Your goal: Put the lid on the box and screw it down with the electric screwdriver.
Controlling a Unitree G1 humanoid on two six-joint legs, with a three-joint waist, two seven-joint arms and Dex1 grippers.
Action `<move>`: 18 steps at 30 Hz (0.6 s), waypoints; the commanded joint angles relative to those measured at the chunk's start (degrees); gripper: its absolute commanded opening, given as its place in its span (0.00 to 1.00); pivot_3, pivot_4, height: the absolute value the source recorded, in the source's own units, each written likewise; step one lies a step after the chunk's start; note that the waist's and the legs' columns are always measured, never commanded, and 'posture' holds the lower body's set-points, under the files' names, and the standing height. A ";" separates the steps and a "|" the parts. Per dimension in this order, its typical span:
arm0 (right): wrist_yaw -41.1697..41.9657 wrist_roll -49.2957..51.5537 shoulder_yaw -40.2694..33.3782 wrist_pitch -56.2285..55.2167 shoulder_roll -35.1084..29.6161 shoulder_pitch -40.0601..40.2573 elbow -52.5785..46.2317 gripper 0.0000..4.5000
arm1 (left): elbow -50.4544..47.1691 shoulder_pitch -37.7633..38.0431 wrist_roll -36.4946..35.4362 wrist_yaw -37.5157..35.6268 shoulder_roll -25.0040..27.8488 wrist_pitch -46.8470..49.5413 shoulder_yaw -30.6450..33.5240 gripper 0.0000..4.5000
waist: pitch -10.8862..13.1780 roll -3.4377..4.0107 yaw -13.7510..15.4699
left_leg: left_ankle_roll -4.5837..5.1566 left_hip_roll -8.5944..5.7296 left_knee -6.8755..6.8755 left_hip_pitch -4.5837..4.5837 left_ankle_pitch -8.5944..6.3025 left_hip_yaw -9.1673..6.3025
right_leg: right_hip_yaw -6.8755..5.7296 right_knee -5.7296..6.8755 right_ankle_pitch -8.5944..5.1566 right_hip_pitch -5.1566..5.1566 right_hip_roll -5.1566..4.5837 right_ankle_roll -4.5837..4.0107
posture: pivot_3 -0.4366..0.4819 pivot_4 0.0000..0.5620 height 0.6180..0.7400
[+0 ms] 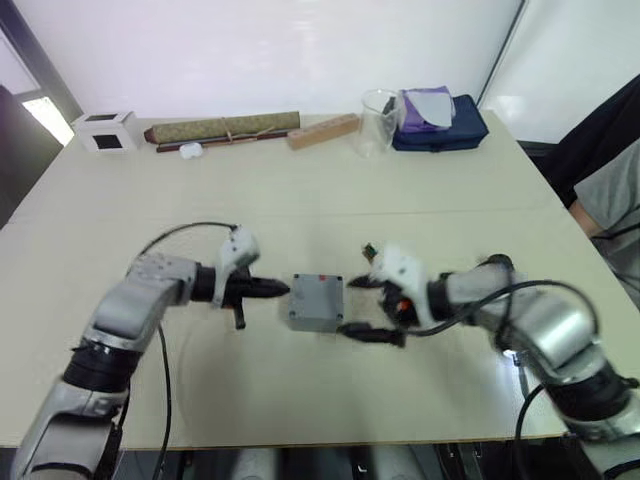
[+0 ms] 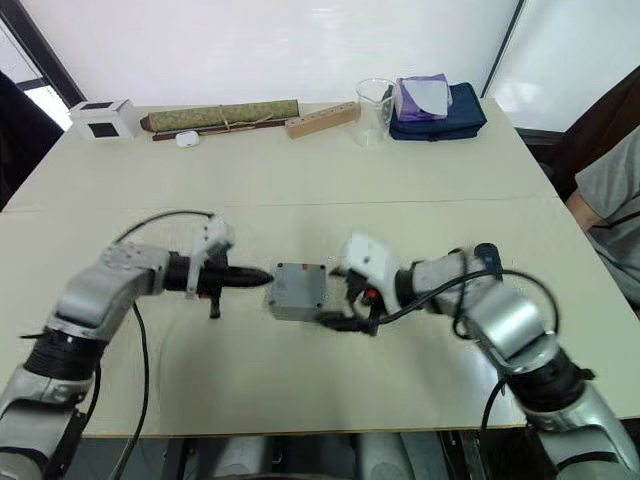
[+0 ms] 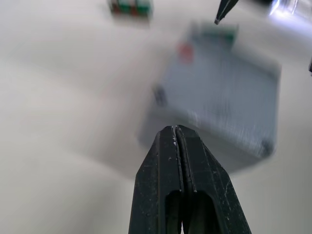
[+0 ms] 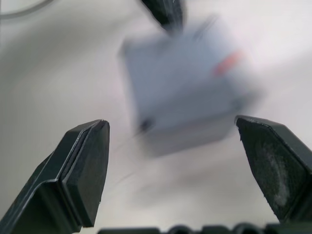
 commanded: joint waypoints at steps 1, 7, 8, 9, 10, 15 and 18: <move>-1.47 1.61 -6.26 -1.38 0.31 -0.43 3.66 1.00 | -1.02 -2.96 -3.60 -1.01 0.98 1.83 1.88 0.00 | -0.01 0.00 -0.10 | 0.00 0.00 -0.01 0.02 0.00 -0.01 | 0.00 0.01 0.00 0.02 0.01 0.00 | 0.48 0.27 1.00; -9.11 -6.20 -4.54 -9.74 5.64 -1.05 17.77 1.00 | -1.85 -6.36 -5.46 0.28 -0.91 2.45 0.75 0.00 | -0.01 -0.01 -0.30 | 0.00 0.00 -0.01 0.07 0.00 0.02 | 0.03 0.11 0.00 0.01 0.02 -0.01 | 0.48 0.27 1.00; -9.49 -7.15 -4.01 -10.77 6.10 -1.12 19.04 1.00 | -1.96 -6.47 -5.50 0.40 -1.02 2.37 0.49 0.00 | 0.00 0.00 -0.30 | 0.00 0.00 -0.01 0.07 0.00 0.04 | 0.05 0.12 0.00 0.01 0.02 -0.01 | 0.48 0.27 1.00; -9.99 -8.59 -3.00 -12.37 7.06 -1.44 21.58 1.00 | -2.21 -6.48 -5.42 0.35 -1.25 2.16 -0.15 0.00 | 0.00 0.00 -0.32 | 0.00 0.00 -0.01 0.07 0.00 0.06 | 0.06 0.14 0.00 -0.01 0.02 -0.01 | 0.48 0.27 1.00; -10.31 -9.61 -2.24 -13.63 7.72 -1.69 23.47 1.00 | -2.38 -6.47 -5.38 0.32 -1.39 2.00 -0.63 0.00 | 0.00 0.00 -0.36 | -0.01 0.00 -0.01 0.05 0.00 0.08 | 0.09 0.15 0.00 -0.06 0.02 -0.01 | 0.48 0.27 1.00; -11.55 -13.64 0.08 -18.51 11.10 -3.01 31.62 0.88 | -2.95 -5.18 -3.58 1.24 -1.61 0.26 -2.87 0.00 | 0.00 0.00 -0.34 | -0.01 0.00 -0.01 0.06 0.01 0.07 | 0.10 0.19 0.00 -0.06 0.02 -0.01 | 0.48 0.27 1.00; -11.26 -14.41 0.31 -20.12 11.86 -3.15 33.32 0.73 | -2.52 -4.16 -1.83 1.54 -0.66 -1.27 -3.83 0.00 | 0.00 0.00 -0.31 | -0.01 -0.01 -0.01 0.05 0.01 0.08 | 0.11 0.19 0.00 -0.07 0.02 -0.01 | 0.48 0.27 1.00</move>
